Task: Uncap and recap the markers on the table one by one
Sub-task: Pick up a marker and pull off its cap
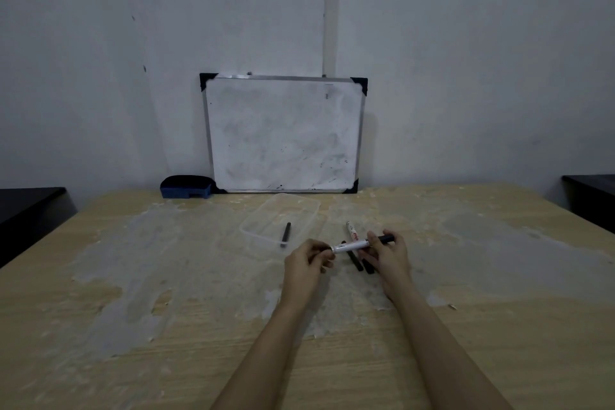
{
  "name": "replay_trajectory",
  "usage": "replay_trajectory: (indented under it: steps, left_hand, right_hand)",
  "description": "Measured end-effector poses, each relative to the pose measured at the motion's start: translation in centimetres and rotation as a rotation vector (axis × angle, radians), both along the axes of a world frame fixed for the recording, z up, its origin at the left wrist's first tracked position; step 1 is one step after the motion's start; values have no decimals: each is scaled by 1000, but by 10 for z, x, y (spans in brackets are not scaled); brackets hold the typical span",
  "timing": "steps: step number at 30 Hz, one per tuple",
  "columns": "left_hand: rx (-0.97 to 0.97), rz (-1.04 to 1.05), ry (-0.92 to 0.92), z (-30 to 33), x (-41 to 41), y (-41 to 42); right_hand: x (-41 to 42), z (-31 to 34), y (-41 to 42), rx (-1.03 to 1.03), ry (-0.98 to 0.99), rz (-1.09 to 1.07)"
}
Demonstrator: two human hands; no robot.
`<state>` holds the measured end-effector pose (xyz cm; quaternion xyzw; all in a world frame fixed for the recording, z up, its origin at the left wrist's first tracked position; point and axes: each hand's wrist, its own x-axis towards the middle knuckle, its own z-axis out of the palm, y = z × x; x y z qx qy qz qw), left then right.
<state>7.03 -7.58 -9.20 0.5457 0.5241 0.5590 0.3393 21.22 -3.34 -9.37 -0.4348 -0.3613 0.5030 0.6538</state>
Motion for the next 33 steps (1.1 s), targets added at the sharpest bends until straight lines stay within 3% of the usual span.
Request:
replay_trajectory:
  steps: [11, 19, 22, 24, 27, 29, 31, 33]
  left_hand:
    - [-168, -29, -99, -4, 1, 2]
    - [-28, 129, -231, -4, 0, 5]
    - [-23, 174, -158, -7, 4, 6]
    - [-16, 210, -84, -9, 4, 7]
    - [-35, 232, -7, -10, 3, 8]
    - [-46, 223, 44, -11, 3, 9]
    - [-49, 221, 94, -10, 4, 9]
    - [-46, 238, 140, -10, 3, 9]
  right_hand:
    - [3, -4, -1, 38, -144, 66]
    - [-13, 10, -6, 111, -48, -35]
    - [-30, 16, -10, 257, -402, -265]
    - [-38, 13, -15, 388, -693, -282]
    - [-45, 3, -17, 491, -1051, -212]
    - [-48, 0, -14, 517, -1160, -157]
    - [-50, -2, -10, 456, -1235, -34]
    - [-52, -8, -4, 313, -1451, 111]
